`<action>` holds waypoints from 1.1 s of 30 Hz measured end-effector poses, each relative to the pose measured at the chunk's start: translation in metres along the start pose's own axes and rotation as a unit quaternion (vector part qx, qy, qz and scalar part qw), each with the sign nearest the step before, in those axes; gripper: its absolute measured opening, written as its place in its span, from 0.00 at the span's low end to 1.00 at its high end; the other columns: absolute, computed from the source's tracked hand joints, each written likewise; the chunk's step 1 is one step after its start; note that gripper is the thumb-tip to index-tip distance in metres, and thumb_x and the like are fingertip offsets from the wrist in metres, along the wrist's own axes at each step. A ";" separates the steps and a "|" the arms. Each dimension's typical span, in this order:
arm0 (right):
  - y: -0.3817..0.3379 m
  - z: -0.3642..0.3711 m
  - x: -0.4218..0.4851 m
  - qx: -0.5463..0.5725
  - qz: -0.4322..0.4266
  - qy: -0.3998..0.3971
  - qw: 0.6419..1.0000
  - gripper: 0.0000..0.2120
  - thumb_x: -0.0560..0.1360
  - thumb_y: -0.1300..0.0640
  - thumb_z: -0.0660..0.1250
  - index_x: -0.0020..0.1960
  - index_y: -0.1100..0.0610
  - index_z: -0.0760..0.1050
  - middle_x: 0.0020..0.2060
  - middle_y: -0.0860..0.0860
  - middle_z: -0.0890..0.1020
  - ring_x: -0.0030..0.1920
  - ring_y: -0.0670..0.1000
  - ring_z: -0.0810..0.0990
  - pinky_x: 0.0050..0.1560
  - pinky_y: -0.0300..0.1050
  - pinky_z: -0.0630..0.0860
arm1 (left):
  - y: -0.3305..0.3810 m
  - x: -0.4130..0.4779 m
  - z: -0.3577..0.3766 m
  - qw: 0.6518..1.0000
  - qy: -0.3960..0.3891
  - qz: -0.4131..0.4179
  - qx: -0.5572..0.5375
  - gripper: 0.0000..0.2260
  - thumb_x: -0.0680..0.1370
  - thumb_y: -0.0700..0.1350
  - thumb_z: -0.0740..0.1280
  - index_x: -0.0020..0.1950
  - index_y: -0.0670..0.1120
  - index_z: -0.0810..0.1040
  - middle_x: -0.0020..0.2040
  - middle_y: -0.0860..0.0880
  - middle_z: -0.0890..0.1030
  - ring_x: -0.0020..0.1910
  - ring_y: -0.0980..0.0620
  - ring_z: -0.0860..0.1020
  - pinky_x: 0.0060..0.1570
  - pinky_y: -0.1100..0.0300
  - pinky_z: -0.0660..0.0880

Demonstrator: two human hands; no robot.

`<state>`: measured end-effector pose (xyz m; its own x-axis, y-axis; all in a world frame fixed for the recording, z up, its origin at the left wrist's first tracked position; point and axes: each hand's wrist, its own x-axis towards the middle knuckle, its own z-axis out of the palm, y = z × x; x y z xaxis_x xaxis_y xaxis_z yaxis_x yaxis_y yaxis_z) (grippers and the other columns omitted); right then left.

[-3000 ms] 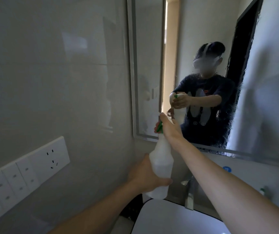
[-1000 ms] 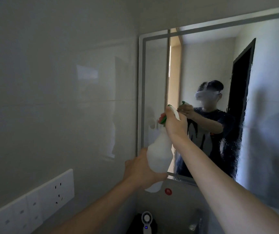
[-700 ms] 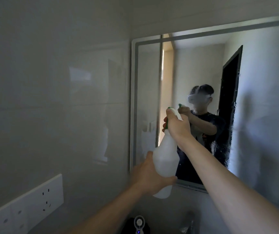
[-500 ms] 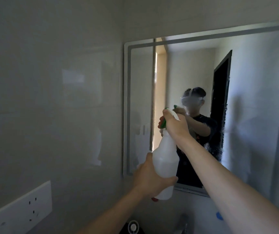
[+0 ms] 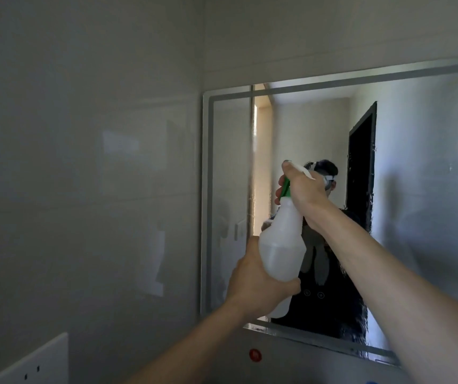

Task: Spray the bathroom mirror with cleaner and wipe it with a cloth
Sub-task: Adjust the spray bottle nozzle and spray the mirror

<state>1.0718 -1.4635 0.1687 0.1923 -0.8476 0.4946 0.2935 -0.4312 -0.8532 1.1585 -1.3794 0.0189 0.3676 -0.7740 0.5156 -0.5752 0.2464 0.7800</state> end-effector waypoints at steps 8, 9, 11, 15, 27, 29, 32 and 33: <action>-0.004 0.026 0.006 -0.038 -0.029 -0.053 0.997 0.09 0.75 0.58 0.67 0.41 0.62 0.80 0.34 0.58 0.84 0.37 0.54 0.83 0.45 0.48 0.77 | -0.001 0.006 -0.016 1.000 0.025 -0.007 0.016 0.37 0.56 0.61 0.77 0.59 0.68 0.61 0.51 0.59 0.76 0.48 0.57 0.79 0.43 0.52 0.83; -0.004 0.029 0.005 -0.048 -0.029 -0.054 0.997 0.07 0.74 0.59 0.67 0.40 0.62 0.80 0.35 0.58 0.85 0.36 0.52 0.83 0.44 0.45 0.76 | -0.001 0.007 -0.020 0.999 0.028 -0.003 0.023 0.37 0.56 0.61 0.77 0.58 0.68 0.60 0.51 0.59 0.76 0.47 0.57 0.79 0.40 0.56 0.82; -0.005 0.037 0.004 -0.057 -0.029 -0.052 0.997 0.08 0.74 0.60 0.66 0.39 0.62 0.80 0.30 0.53 0.85 0.30 0.47 0.81 0.35 0.37 0.75 | -0.002 0.007 -0.028 0.999 0.031 0.002 0.036 0.37 0.57 0.62 0.77 0.58 0.68 0.59 0.51 0.61 0.76 0.47 0.60 0.78 0.39 0.59 0.79; -0.009 0.054 0.004 -0.053 -0.007 -0.067 0.996 0.11 0.75 0.57 0.65 0.45 0.65 0.80 0.32 0.56 0.82 0.27 0.49 0.80 0.27 0.37 0.75 | -0.005 0.005 -0.042 0.998 0.040 0.005 0.044 0.37 0.56 0.63 0.77 0.59 0.70 0.60 0.52 0.63 0.76 0.48 0.62 0.78 0.43 0.59 0.80; -0.027 0.093 0.004 -0.025 -0.038 -0.080 0.996 0.09 0.74 0.59 0.67 0.35 0.57 0.79 0.33 0.57 0.85 0.41 0.60 0.84 0.59 0.63 0.80 | 0.000 0.016 -0.091 0.992 0.073 0.020 0.097 0.35 0.56 0.63 0.77 0.55 0.72 0.60 0.50 0.64 0.76 0.47 0.64 0.76 0.44 0.58 0.80; -0.036 0.097 0.005 -0.017 -0.040 -0.079 0.996 0.09 0.73 0.57 0.67 0.34 0.57 0.78 0.34 0.57 0.86 0.46 0.63 0.85 0.59 0.64 0.80 | 0.007 0.021 -0.102 0.992 0.071 0.029 0.100 0.35 0.56 0.63 0.76 0.57 0.68 0.61 0.50 0.63 0.76 0.46 0.63 0.76 0.40 0.61 0.77; -0.048 0.100 0.009 -0.001 -0.047 -0.067 0.997 0.09 0.74 0.56 0.66 0.35 0.55 0.76 0.30 0.54 0.84 0.42 0.62 0.85 0.56 0.62 0.81 | 0.018 0.029 -0.115 0.992 0.060 0.038 0.106 0.38 0.56 0.63 0.76 0.62 0.63 0.64 0.52 0.61 0.77 0.48 0.61 0.77 0.40 0.60 0.76; -0.050 0.101 0.011 0.007 -0.050 -0.062 0.997 0.08 0.75 0.56 0.66 0.37 0.54 0.75 0.29 0.52 0.83 0.37 0.58 0.85 0.53 0.58 0.83 | 0.021 0.031 -0.118 0.991 0.058 0.040 0.110 0.38 0.57 0.63 0.76 0.63 0.62 0.64 0.52 0.61 0.77 0.49 0.60 0.78 0.41 0.59 0.77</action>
<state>1.1538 -1.4198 0.2339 0.2760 -0.7550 0.5948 0.3297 -0.5069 -0.7964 1.2436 -1.3295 0.0933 0.3891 -0.6811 0.6202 -0.7465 0.1613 0.6455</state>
